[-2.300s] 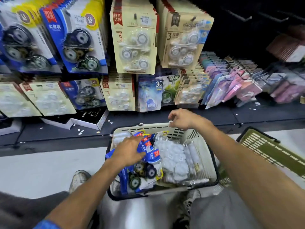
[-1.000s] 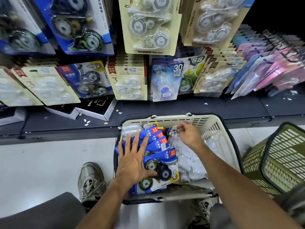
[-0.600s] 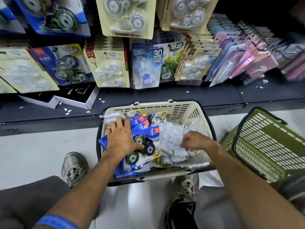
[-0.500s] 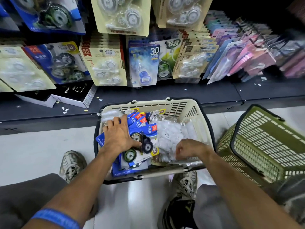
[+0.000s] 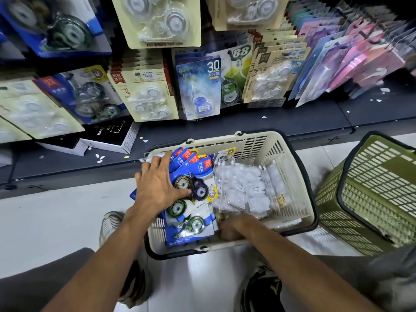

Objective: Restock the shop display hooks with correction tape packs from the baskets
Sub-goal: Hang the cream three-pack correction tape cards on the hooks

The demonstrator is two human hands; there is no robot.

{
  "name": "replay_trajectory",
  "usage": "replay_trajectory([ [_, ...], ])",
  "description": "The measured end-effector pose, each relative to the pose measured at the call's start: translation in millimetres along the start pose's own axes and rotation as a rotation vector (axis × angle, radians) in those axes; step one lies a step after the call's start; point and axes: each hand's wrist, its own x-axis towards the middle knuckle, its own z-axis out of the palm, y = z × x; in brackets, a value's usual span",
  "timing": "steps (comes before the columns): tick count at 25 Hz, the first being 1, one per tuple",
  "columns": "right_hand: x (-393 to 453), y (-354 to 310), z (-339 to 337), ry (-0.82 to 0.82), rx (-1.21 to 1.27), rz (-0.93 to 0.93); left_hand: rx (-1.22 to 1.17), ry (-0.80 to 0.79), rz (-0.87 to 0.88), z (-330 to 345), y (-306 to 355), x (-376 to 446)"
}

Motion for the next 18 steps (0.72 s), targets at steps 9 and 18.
replay_trajectory([
  [9, -17, -23, 2, 0.32, 0.157, 0.067, -0.078, -0.002, 0.006, 3, -5, 8],
  [18, 17, -31, 5, 0.07, 0.315, 0.025, -0.077, 0.013, 0.006, 7, -6, 6],
])
